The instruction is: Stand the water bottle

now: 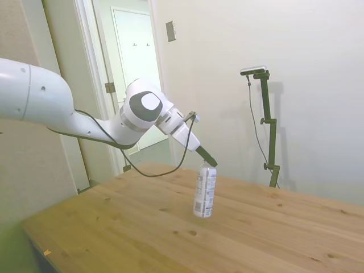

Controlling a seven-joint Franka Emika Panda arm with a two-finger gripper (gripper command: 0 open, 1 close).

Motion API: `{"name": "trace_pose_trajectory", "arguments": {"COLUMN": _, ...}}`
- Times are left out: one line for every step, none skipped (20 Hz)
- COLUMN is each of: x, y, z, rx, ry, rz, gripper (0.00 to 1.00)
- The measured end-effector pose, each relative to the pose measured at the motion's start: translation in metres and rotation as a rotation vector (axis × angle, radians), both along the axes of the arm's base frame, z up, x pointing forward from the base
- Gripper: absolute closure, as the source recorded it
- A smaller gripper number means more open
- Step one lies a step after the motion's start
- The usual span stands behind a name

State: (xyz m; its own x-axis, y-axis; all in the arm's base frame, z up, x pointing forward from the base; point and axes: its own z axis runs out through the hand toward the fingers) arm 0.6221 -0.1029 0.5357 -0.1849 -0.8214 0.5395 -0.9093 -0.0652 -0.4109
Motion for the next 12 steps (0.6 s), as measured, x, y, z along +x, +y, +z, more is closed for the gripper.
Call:
{"name": "trace_pose_trajectory", "arguments": {"x": 0.009, "y": 0.008, "z": 0.002, "rx": -0.018, "ry": -0.021, "rz": -0.009, "gripper": 1.0}}
{"name": "trace_pose_trajectory", "arguments": {"x": 0.018, "y": 0.015, "z": 0.004, "rx": -0.034, "ry": -0.037, "rz": -0.018, "gripper": 1.0}}
{"name": "trace_pose_trajectory", "arguments": {"x": 0.026, "y": 0.024, "z": 0.005, "rx": -0.051, "ry": -0.054, "rz": -0.025, "gripper": 1.0}}
{"name": "trace_pose_trajectory", "arguments": {"x": 0.035, "y": 0.032, "z": 0.005, "rx": -0.07, "ry": -0.068, "rz": -0.03, "gripper": 1.0}}
{"name": "trace_pose_trajectory", "arguments": {"x": 0.043, "y": 0.039, "z": 0.004, "rx": -0.085, "ry": -0.077, "rz": -0.034, "gripper": 1.0}}
{"name": "trace_pose_trajectory", "arguments": {"x": 0.051, "y": 0.047, "z": 0.002, "rx": -0.097, "ry": -0.083, "rz": -0.033, "gripper": 1.0}}
{"name": "trace_pose_trajectory", "arguments": {"x": 0.06, "y": 0.054, "z": -0.003, "rx": -0.103, "ry": -0.087, "rz": -0.032, "gripper": 1.0}}
{"name": "trace_pose_trajectory", "arguments": {"x": 0.068, "y": 0.061, "z": -0.008, "rx": -0.106, "ry": -0.093, "rz": -0.029, "gripper": 1.0}}
{"name": "trace_pose_trajectory", "arguments": {"x": 0.076, "y": 0.067, "z": -0.014, "rx": -0.117, "ry": -0.101, "rz": -0.027, "gripper": 1.0}}
{"name": "trace_pose_trajectory", "arguments": {"x": 0.084, "y": 0.074, "z": -0.019, "rx": -0.126, "ry": -0.108, "rz": -0.029, "gripper": 1.0}}
{"name": "trace_pose_trajectory", "arguments": {"x": 0.09, "y": 0.079, "z": -0.023, "rx": -0.132, "ry": -0.115, "rz": -0.033, "gripper": 1.0}}
{"name": "trace_pose_trajectory", "arguments": {"x": 0.095, "y": 0.084, "z": -0.025, "rx": -0.139, "ry": -0.124, "rz": -0.036, "gripper": 1.0}}
